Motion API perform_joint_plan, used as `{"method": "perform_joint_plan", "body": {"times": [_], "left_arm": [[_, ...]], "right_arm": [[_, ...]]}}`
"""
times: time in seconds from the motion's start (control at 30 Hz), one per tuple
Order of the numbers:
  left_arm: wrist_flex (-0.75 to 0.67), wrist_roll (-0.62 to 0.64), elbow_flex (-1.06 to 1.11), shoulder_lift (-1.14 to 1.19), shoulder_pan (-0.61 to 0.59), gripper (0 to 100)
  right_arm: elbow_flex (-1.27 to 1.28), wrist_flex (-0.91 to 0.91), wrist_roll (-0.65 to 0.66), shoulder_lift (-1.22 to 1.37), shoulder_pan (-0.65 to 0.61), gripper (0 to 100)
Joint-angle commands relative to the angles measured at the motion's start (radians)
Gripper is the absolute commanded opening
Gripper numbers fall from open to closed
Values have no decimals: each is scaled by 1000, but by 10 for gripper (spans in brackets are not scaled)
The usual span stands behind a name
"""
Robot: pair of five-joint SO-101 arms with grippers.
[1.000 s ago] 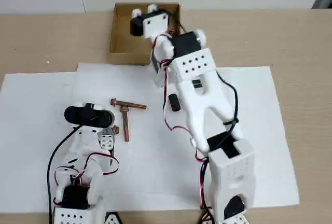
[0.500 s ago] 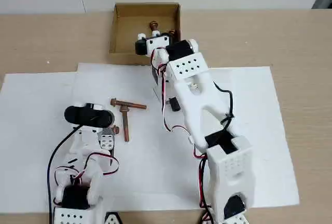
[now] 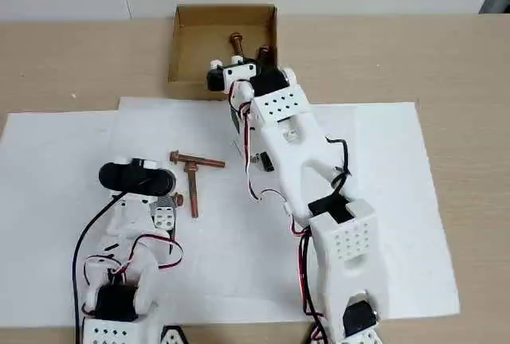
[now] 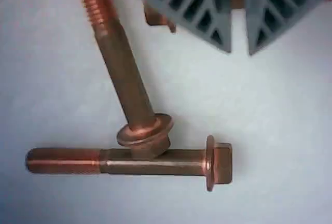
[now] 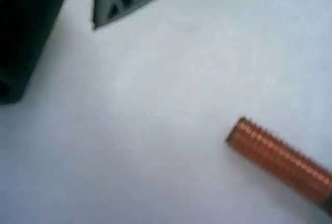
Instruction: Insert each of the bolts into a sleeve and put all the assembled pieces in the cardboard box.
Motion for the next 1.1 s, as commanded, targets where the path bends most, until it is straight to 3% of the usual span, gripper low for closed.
{"method": "perform_joint_plan", "body": {"times": [0.0, 0.5, 0.67, 0.77, 1.07], "left_arm": [[-26, -5, -5, -8, 5, 5], [-26, -5, -5, -8, 5, 5], [-26, -5, -5, -8, 5, 5], [-26, -5, -5, -8, 5, 5], [-26, -5, -5, -8, 3, 6]], "right_arm": [[2, -12, -5, 25, 22, 101], [2, -7, -5, 35, 56, 99], [3, 4, -5, 35, 38, 0], [-5, 35, -5, 22, 22, 5], [-40, 105, -11, -257, 21, 3]]}}
